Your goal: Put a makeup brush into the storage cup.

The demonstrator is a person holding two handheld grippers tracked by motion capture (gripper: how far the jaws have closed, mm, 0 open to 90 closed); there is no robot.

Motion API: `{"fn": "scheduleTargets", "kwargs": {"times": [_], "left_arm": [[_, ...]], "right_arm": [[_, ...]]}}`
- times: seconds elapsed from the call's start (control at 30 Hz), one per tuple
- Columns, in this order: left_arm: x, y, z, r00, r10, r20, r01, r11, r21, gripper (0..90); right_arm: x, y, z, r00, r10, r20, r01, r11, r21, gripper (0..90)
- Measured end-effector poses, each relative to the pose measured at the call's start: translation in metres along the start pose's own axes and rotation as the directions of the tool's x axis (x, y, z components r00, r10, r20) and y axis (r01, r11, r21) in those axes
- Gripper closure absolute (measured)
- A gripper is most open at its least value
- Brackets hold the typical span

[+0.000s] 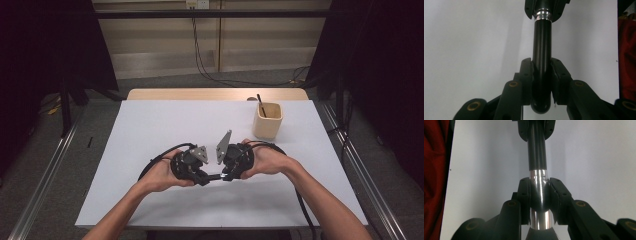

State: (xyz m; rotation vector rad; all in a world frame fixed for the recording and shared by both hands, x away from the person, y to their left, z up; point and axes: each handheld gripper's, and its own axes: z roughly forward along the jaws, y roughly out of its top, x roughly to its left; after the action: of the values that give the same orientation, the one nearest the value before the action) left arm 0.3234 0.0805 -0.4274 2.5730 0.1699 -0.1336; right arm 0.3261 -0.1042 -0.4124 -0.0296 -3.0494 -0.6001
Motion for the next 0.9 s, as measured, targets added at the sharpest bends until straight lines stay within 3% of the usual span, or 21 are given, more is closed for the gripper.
{"fn": "scheduleTargets", "kwargs": {"times": [0.13, 0.37, 0.63, 0.9], "left_arm": [[0.001, -0.001, 0.0, 1.0, 0.0, 0.002, 0.0, 1.0, 0.004, 74.5], [0.002, -0.002, -0.002, 1.0, 0.002, 0.009, -0.002, 1.0, 0.009, 74.7], [0.004, -0.004, -0.002, 0.9999, -0.007, 0.013, 0.007, 1.0, 0.006, 74.7], [0.004, -0.009, -0.009, 0.9997, -0.023, 0.005, 0.024, 0.9994, -0.025, 74.7]], "right_arm": [[0.001, 0.0, 0.002, 0.9997, -0.021, 0.015, 0.021, 1.0, -0.001, 71.7], [0.001, -0.001, 0.001, 0.9997, -0.013, 0.021, 0.013, 1.0, -0.014, 68.6], [-0.002, -0.01, 0.001, 0.9988, 0.034, 0.036, -0.032, 0.998, -0.061, 43.9], [-0.002, -0.018, -0.01, 0.9942, 0.093, 0.054, -0.084, 0.986, -0.146, 24.0]]}}
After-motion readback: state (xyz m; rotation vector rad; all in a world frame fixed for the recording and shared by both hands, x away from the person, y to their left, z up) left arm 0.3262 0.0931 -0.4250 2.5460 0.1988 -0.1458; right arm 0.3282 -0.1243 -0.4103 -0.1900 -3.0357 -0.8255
